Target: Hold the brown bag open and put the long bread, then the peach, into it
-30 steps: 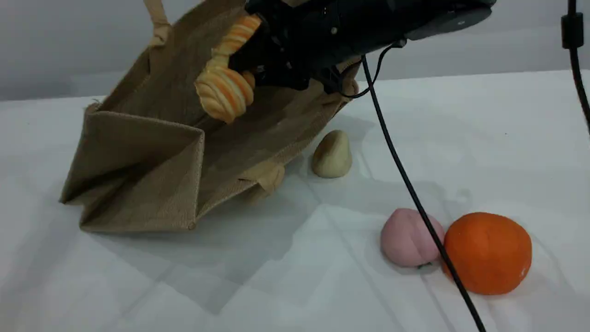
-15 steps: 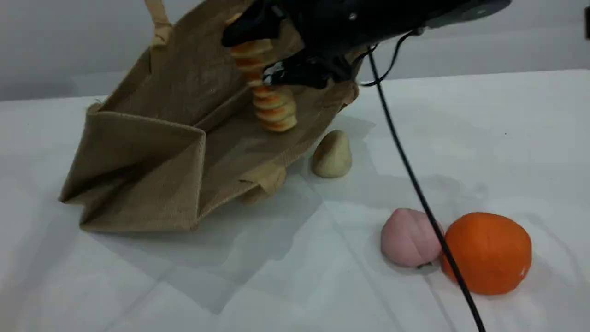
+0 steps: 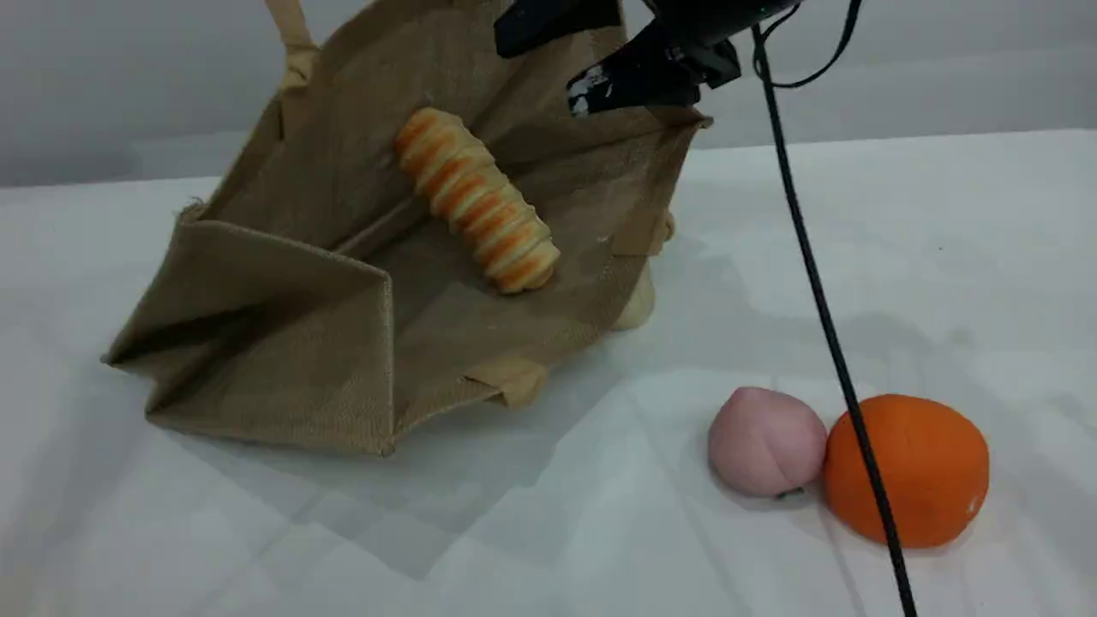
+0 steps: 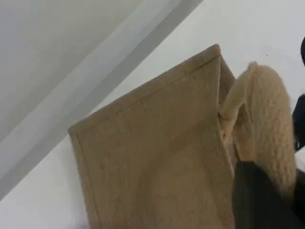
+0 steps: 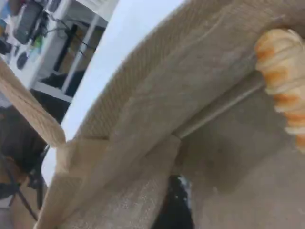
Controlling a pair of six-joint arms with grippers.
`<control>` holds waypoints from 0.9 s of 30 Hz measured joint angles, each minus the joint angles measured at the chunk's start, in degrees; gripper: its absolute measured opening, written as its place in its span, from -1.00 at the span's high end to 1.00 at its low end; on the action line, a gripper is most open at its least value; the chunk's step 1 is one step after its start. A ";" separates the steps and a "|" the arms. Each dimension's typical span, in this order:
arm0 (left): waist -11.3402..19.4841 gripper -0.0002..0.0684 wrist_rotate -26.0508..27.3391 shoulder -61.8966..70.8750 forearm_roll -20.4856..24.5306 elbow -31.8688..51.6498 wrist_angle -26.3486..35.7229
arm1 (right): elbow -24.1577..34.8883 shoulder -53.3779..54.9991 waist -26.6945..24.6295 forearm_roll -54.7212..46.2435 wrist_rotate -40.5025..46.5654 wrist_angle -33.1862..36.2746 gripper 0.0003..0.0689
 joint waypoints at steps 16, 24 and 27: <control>0.00 0.72 1.11 0.00 0.06 0.00 -0.06 | 0.00 -15.36 -5.66 -33.91 2.82 13.52 -0.63; 0.00 0.72 1.11 0.00 0.06 0.00 -0.06 | 0.00 -20.69 -5.66 -46.87 18.48 15.59 -0.63; 0.00 0.72 1.11 0.00 0.06 0.00 -0.06 | 0.00 -22.93 -5.66 -52.69 26.60 16.19 -0.63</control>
